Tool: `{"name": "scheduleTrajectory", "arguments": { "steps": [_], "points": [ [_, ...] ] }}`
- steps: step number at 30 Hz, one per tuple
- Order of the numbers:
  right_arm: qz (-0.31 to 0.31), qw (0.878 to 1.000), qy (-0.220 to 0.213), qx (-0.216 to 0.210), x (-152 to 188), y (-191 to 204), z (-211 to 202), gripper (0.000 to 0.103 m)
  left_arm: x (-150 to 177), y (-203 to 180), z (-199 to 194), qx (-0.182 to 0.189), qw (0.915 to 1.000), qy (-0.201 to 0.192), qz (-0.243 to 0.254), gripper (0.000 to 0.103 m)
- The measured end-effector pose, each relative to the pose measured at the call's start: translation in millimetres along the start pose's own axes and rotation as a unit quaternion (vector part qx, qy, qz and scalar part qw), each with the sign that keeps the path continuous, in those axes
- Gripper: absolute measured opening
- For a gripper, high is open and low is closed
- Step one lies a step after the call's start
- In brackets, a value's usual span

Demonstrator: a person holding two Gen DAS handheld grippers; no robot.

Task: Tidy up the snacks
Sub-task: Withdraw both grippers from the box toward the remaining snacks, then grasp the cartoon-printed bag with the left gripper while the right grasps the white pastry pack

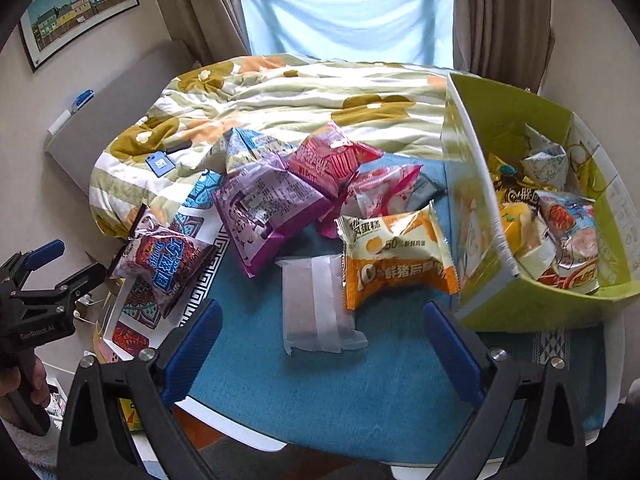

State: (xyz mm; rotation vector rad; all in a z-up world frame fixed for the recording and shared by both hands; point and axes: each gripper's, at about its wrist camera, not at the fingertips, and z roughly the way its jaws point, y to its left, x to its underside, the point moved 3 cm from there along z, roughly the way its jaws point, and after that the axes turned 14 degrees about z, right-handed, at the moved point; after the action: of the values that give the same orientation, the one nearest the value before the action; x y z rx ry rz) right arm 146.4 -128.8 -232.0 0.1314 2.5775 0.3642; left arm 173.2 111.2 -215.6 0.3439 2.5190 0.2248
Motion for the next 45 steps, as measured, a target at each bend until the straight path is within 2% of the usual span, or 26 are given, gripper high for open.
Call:
{"name": "scheduleTrajectory", "arguments": {
  "steps": [9, 15, 18, 19, 21, 29, 37, 41, 43, 45],
  "points": [
    [0.023, 0.999, 0.025, 0.036, 13, 5, 58, 0.100, 2, 2, 64, 0.043, 0.9981, 0.036, 0.025, 0.102],
    [0.023, 0.998, 0.036, 0.052, 19, 2, 80, 0.100, 5, -4, 79, 0.063, 0.9965, 0.038, 0.039, 0.102],
    [0.025, 0.997, 0.038, 0.058, 22, 0, 87, 0.100, 3, -4, 83, 0.069, 0.9960, 0.038, 0.041, 0.093],
    [0.025, 0.997, 0.039, 0.059, 23, -1, 89, 0.100, 2, -4, 84, 0.072, 0.9957, 0.040, 0.042, 0.085],
    [0.024, 0.997, 0.042, 0.062, 25, -2, 92, 0.100, 3, -5, 88, 0.082, 0.9946, 0.043, 0.045, 0.079],
    [0.005, 0.997, 0.039, 0.070, 25, 0, 101, 0.100, 4, -10, 85, 0.086, 0.9933, 0.033, 0.070, 0.071],
    [-0.014, 0.996, 0.050, 0.076, 21, 11, 116, 0.099, 11, -9, 81, 0.103, 0.9917, 0.037, 0.069, 0.071],
    [-0.018, 0.995, 0.058, 0.074, 22, 17, 125, 0.089, 14, -10, 79, 0.106, 0.9912, 0.037, 0.069, 0.071],
    [-0.016, 0.995, 0.058, 0.078, 24, 20, 129, 0.088, 14, -10, 79, 0.107, 0.9911, 0.037, 0.070, 0.071],
    [-0.019, 0.995, 0.059, 0.083, 26, 22, 131, 0.078, 13, -10, 78, 0.108, 0.9911, 0.036, 0.069, 0.071]
  ]
}}
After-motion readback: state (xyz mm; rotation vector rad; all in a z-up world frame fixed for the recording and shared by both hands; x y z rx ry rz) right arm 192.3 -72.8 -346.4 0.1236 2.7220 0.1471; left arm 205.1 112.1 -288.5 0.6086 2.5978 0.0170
